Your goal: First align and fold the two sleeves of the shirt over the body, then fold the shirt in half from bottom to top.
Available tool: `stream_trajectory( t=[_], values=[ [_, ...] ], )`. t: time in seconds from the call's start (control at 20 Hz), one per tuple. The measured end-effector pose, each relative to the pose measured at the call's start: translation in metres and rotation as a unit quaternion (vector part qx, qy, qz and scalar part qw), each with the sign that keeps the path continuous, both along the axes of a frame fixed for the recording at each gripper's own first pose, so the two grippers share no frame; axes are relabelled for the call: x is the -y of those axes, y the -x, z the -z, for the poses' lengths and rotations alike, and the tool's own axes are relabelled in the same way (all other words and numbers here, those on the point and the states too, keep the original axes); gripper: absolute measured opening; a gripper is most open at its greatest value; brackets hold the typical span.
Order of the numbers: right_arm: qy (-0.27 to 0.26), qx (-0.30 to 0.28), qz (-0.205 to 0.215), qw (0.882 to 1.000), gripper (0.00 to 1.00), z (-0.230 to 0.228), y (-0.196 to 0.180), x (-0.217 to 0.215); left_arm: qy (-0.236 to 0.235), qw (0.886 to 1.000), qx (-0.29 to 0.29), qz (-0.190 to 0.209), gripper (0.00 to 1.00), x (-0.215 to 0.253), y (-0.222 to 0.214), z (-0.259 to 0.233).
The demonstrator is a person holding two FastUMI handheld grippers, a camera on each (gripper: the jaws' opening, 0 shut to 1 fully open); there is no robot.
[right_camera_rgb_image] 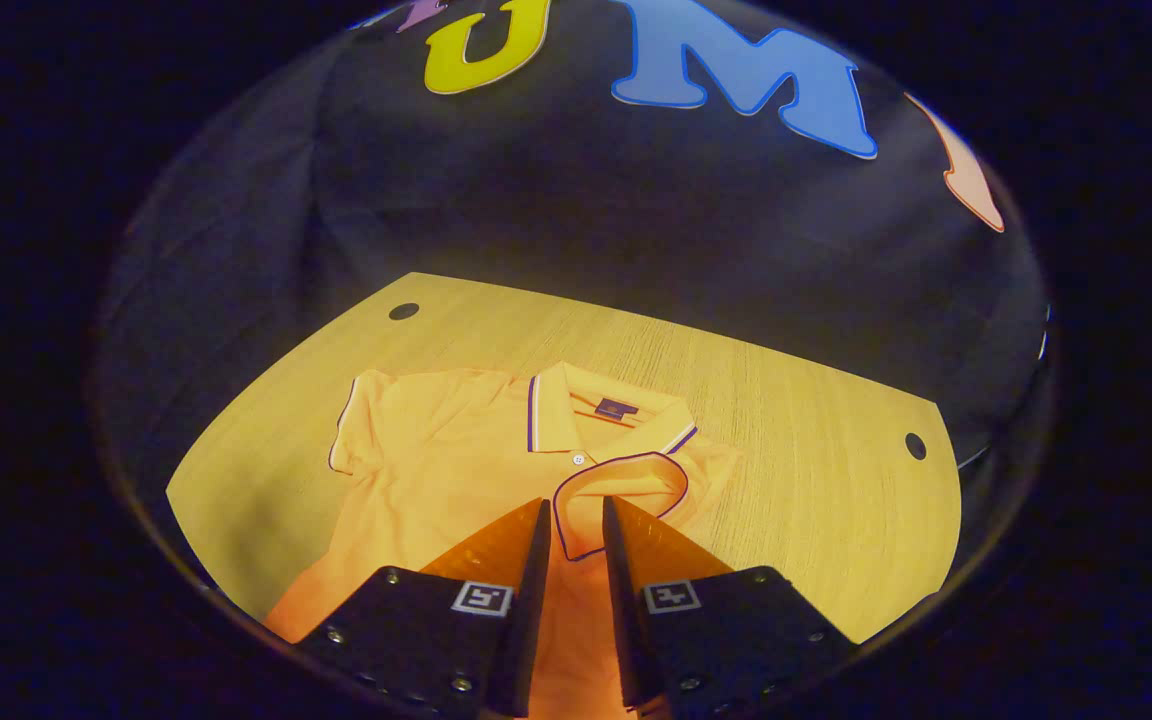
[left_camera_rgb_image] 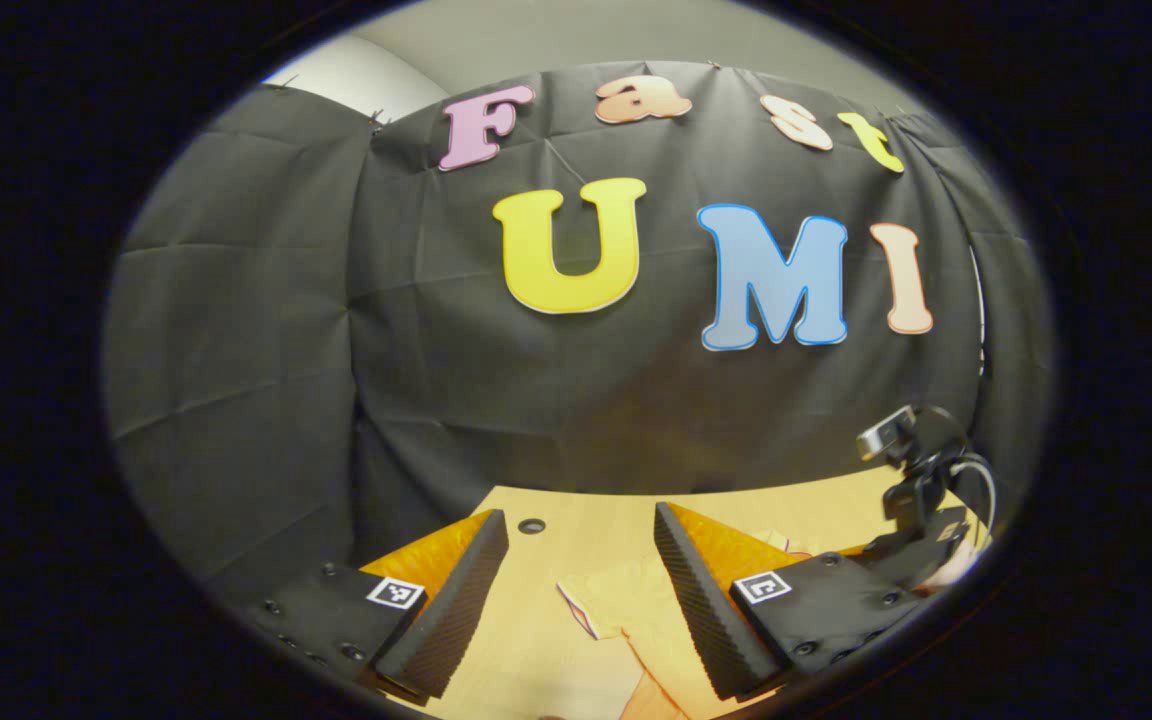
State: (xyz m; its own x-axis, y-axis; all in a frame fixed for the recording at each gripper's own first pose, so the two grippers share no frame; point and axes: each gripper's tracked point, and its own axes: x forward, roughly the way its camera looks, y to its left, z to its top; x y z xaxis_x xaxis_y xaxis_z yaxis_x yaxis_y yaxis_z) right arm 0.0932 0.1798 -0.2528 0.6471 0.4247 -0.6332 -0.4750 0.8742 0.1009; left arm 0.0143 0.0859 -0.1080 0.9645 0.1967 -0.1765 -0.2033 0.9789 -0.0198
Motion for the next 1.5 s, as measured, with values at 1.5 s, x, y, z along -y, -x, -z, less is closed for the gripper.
stream_trajectory(
  t=[1.5],
  values=[
    [-0.034, 0.068, 0.217, 0.973, 0.32, -0.125, 0.117, 0.136, 0.083, 0.963, -0.257, 0.022, 0.98, -0.005, -0.117, 0.356]
  ],
)
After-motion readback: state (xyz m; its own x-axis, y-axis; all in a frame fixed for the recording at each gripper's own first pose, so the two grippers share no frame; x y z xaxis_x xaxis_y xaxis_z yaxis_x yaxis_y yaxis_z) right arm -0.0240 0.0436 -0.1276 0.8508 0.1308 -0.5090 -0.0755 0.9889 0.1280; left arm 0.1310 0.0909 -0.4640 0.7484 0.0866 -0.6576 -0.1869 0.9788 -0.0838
